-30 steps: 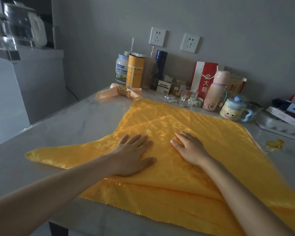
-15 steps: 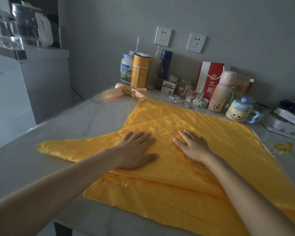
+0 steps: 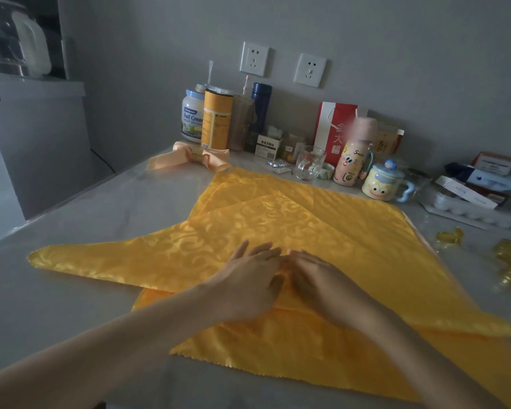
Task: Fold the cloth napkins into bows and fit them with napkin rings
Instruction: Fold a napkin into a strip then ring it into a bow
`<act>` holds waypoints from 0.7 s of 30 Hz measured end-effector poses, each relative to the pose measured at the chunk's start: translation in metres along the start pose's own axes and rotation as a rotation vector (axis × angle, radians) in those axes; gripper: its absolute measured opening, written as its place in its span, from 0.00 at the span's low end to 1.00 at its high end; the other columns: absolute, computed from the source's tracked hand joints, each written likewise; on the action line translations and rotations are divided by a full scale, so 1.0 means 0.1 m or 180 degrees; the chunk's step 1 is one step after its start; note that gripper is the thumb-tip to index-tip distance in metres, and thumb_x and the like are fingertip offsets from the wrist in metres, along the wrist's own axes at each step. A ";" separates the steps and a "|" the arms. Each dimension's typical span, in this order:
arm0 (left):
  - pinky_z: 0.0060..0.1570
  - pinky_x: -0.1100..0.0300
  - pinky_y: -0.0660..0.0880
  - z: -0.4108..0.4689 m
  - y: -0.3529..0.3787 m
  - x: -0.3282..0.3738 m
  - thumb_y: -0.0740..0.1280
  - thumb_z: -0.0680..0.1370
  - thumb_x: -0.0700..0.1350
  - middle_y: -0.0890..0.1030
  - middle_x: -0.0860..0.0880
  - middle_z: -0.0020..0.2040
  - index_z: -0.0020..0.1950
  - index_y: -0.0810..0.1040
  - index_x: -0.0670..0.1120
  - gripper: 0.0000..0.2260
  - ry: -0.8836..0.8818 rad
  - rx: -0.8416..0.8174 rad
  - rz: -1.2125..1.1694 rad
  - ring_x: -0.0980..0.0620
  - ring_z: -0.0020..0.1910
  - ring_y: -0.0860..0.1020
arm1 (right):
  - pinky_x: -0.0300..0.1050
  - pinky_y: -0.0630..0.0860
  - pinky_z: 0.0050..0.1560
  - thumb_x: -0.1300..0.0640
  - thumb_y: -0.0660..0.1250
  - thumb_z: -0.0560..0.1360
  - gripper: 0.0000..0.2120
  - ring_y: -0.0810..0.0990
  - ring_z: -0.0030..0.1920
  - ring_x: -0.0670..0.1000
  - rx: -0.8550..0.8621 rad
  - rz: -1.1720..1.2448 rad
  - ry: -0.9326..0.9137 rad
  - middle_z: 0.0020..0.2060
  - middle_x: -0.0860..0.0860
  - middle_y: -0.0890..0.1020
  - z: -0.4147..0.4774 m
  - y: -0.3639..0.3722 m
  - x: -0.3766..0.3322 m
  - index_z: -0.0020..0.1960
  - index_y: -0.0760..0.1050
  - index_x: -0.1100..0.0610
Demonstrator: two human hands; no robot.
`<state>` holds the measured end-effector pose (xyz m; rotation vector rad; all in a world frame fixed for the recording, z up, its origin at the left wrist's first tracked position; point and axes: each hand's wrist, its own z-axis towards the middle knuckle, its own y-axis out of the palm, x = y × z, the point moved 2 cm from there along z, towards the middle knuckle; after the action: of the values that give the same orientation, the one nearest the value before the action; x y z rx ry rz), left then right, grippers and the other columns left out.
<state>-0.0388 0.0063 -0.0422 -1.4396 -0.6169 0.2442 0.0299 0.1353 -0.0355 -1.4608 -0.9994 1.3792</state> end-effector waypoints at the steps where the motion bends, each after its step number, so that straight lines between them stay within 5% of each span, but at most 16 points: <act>1: 0.74 0.50 0.37 0.00 0.06 0.06 0.48 0.83 0.50 0.48 0.52 0.78 0.78 0.48 0.48 0.23 0.0002 -0.0129 -0.0040 0.55 0.76 0.43 | 0.37 0.49 0.72 0.51 0.49 0.82 0.22 0.52 0.75 0.44 -0.0003 -0.0103 0.0018 0.76 0.47 0.56 -0.02 0.05 0.03 0.76 0.56 0.53; 6: 0.73 0.49 0.35 -0.02 0.20 0.05 0.44 0.81 0.58 0.38 0.54 0.77 0.77 0.38 0.50 0.27 -0.0226 -0.0376 0.0237 0.56 0.75 0.37 | 0.41 0.38 0.73 0.46 0.44 0.82 0.25 0.41 0.75 0.41 -0.0134 -0.0337 0.0209 0.76 0.44 0.45 -0.04 0.20 0.12 0.77 0.46 0.50; 21: 0.73 0.50 0.35 -0.01 0.22 0.02 0.44 0.77 0.67 0.36 0.56 0.76 0.77 0.38 0.51 0.34 -0.0272 -0.0424 0.0373 0.57 0.74 0.36 | 0.44 0.39 0.73 0.28 0.36 0.70 0.40 0.37 0.75 0.46 -0.0211 -0.0642 0.1740 0.74 0.45 0.37 -1.10 -0.33 1.45 0.76 0.38 0.46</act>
<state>-0.0323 0.0097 -0.0635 -1.6027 -0.6283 0.3639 0.1494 0.2764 -0.0469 -1.6151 -0.8103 0.7448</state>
